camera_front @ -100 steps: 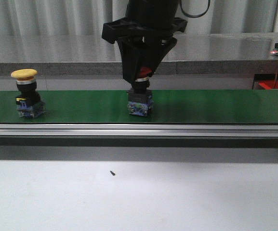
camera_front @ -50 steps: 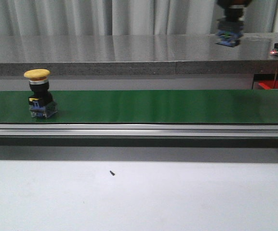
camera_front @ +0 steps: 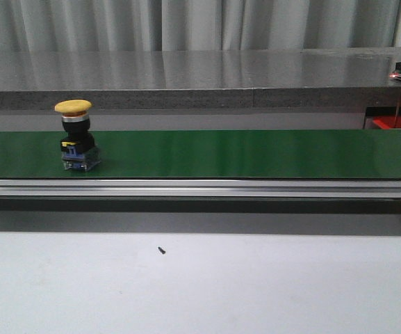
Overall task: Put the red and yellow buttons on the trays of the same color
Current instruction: 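Place the red button into the red tray with the right gripper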
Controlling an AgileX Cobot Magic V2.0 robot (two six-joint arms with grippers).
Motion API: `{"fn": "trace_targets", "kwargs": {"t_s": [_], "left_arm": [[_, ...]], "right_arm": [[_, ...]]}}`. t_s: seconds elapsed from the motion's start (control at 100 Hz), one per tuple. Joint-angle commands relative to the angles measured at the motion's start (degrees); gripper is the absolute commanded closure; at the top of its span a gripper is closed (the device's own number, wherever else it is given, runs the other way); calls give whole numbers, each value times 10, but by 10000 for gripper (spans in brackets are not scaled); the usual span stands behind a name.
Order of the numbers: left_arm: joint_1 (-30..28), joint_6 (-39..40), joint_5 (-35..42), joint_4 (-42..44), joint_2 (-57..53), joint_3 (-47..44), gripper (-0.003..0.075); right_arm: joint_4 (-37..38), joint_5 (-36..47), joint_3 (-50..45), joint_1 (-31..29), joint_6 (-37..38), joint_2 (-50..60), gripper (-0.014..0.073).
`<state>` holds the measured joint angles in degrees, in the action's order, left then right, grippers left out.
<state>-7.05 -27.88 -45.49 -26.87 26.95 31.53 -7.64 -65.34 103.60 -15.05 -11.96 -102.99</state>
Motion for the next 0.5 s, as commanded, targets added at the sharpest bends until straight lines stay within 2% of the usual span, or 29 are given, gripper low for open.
{"fn": "trace_targets", "kwargs": {"t_s": [0.0, 0.49], "left_arm": [[5, -1, 36, -20, 3, 16, 740], [5, -1, 36, -20, 3, 16, 740]], "right_arm": [[-32, 39, 13, -23, 0, 3, 434], [-32, 119, 13, -40, 0, -128, 434]]}}
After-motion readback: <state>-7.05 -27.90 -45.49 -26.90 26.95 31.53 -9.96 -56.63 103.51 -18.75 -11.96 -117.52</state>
